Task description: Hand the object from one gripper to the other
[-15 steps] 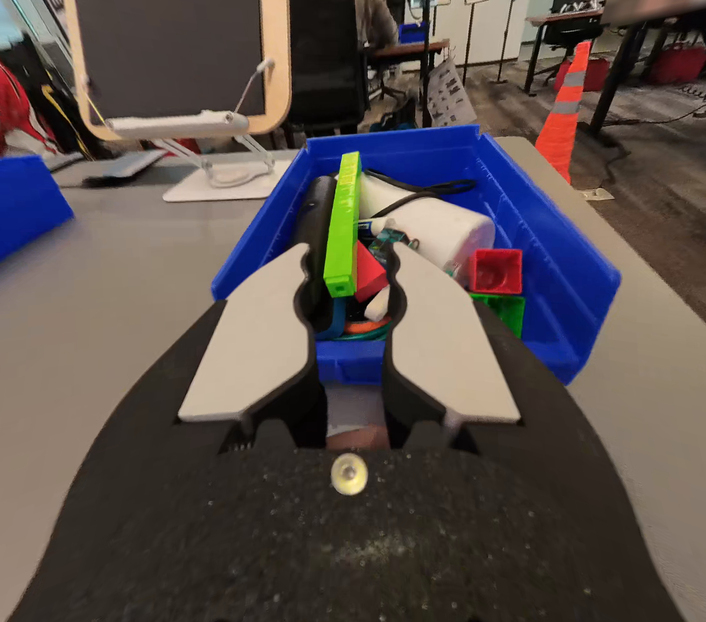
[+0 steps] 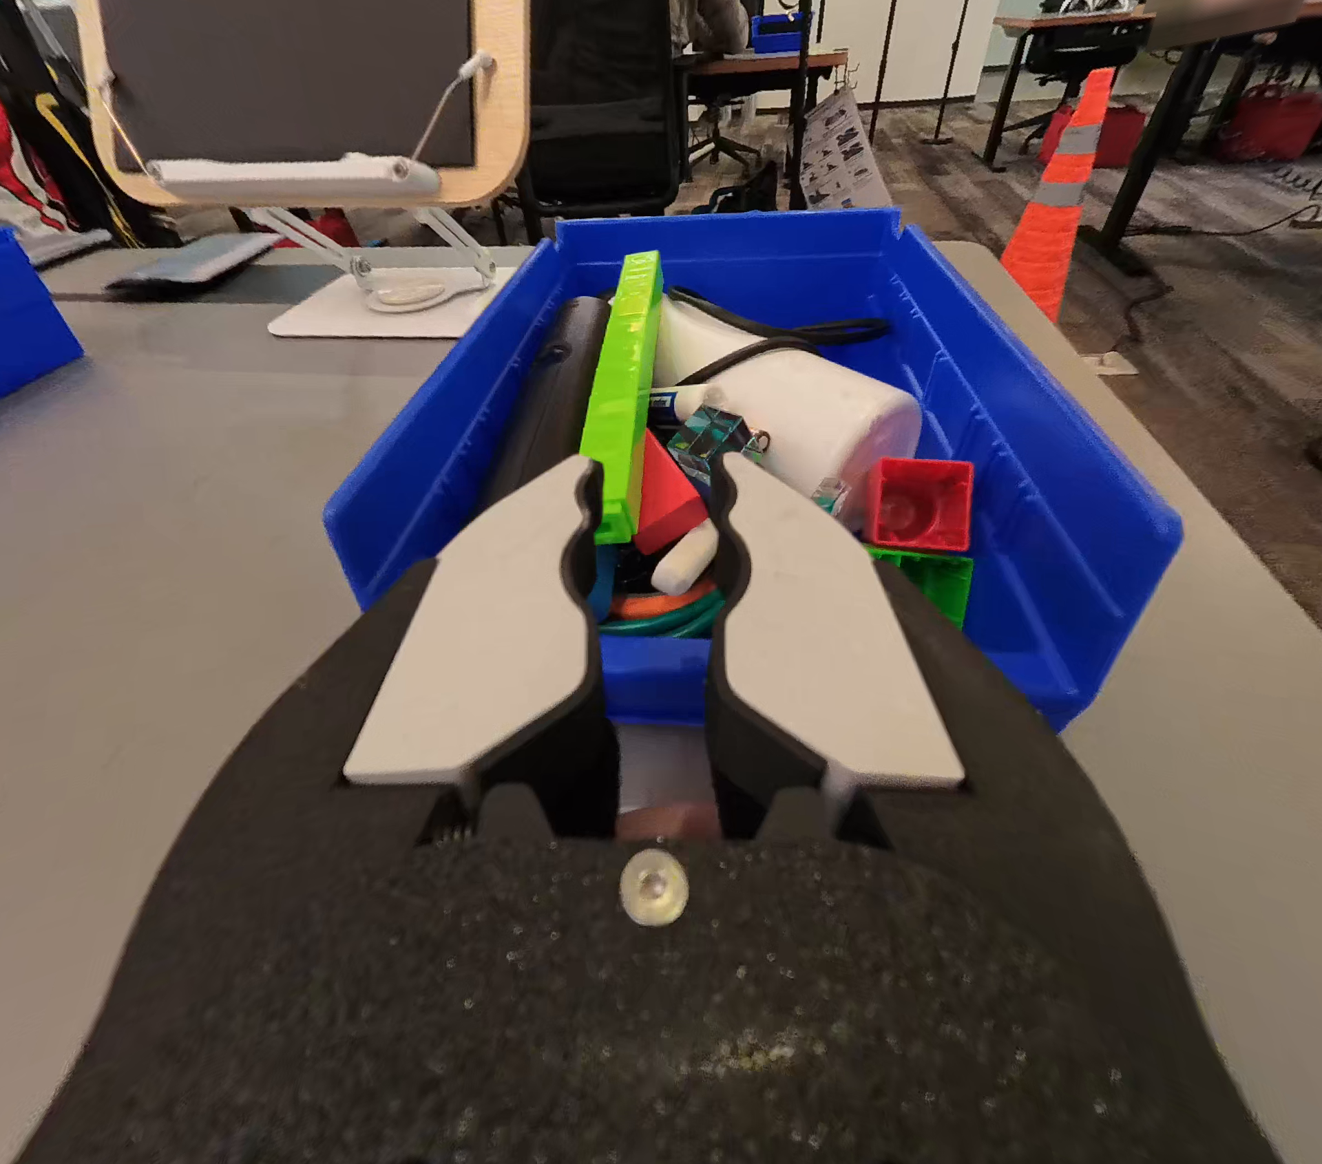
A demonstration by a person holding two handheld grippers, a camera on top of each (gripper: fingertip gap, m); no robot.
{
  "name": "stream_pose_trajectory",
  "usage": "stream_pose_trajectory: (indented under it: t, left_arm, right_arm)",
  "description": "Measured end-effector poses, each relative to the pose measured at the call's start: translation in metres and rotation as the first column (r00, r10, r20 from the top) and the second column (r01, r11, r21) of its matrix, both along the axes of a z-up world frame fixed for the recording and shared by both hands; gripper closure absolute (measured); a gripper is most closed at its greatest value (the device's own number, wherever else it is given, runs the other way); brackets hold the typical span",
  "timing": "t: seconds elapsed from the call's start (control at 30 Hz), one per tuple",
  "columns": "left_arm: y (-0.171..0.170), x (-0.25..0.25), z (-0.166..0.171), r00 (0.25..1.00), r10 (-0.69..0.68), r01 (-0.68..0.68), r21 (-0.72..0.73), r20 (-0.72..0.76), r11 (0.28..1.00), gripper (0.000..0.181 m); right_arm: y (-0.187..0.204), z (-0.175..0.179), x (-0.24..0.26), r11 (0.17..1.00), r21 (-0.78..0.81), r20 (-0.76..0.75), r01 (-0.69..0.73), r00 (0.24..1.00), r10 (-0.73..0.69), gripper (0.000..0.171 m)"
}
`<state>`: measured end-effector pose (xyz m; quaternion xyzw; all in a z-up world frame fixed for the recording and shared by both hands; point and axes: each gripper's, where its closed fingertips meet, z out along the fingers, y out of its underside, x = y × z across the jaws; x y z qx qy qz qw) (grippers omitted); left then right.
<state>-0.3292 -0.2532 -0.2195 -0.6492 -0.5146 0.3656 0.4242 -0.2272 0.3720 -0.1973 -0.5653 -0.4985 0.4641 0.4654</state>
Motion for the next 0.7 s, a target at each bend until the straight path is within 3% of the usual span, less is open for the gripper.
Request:
stream_pose_trajectory:
  t: [0.13, 0.5, 0.7]
  left_arm:
    - [0.002, 0.000, -0.003, 1.000, -0.010, 0.010, -0.001, 0.011, 1.000, 0.138]
    - [0.002, 0.001, -0.003, 1.000, -0.016, 0.015, 0.067, 0.022, 0.998, 0.139]
    - [0.024, 0.018, 0.009, 0.997, -0.077, 0.080, 0.128, -0.025, 0.989, 0.139]
  right_arm:
    - [-0.002, -0.004, -0.004, 0.997, 0.079, 0.031, 0.009, 0.999, -0.012, 0.144]
    - [-0.011, -0.002, 0.001, 0.994, 0.106, 0.022, 0.000, 1.000, -0.002, 0.145]
    - [-0.042, 0.004, 0.006, 0.992, 0.094, 0.008, -0.082, 0.997, 0.082, 0.141]
